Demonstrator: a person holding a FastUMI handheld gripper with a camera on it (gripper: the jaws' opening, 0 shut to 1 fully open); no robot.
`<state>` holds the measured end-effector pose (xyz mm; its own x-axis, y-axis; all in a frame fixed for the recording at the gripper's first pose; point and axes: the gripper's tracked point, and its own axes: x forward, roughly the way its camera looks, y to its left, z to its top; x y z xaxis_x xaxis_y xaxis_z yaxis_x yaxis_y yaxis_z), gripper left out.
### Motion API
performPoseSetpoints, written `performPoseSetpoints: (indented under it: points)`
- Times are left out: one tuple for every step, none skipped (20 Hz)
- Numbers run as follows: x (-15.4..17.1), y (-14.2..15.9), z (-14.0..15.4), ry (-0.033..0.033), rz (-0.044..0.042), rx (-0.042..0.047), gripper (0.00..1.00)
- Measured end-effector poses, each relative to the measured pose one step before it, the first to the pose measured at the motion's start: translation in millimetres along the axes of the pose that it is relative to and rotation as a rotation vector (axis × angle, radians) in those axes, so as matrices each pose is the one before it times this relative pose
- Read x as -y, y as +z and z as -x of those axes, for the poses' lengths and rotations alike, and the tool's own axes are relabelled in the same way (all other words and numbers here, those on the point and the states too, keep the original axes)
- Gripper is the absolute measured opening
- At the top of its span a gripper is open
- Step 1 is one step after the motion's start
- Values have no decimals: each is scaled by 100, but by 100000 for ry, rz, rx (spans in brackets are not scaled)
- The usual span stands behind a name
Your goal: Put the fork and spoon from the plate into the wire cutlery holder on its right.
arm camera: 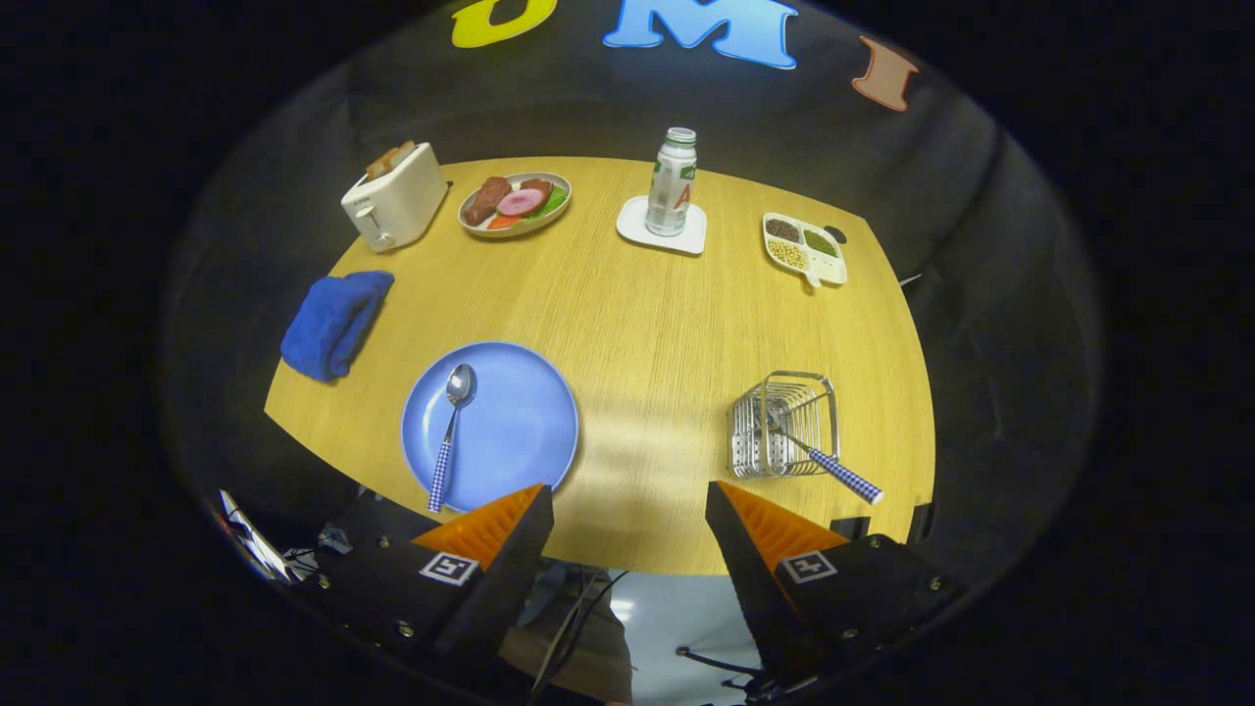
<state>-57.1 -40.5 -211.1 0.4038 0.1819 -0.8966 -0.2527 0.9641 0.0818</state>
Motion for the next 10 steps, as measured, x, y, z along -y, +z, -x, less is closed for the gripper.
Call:
performPoseSetpoints:
  points:
    - [-649,24,-50,-225,-632,-439,96]
    - [-601,69,40,-297,-256,73,96]
    - [-532,-21,-64,-226,162,-13,96]
    - [-700,-35,23,207,332,-52,96]
    - [-640,65,-91,133,429,-39,96]
    - [-706,-103,-115,138,457,-111,96]
    - [-774,-65,-90,227,471,-198,96]
    - [-777,-66,-220,57,688,-171,96]
    - [-873,-65,-240,494,453,-336,96]
    - [-800,-128,-184,549,441,-453,96]
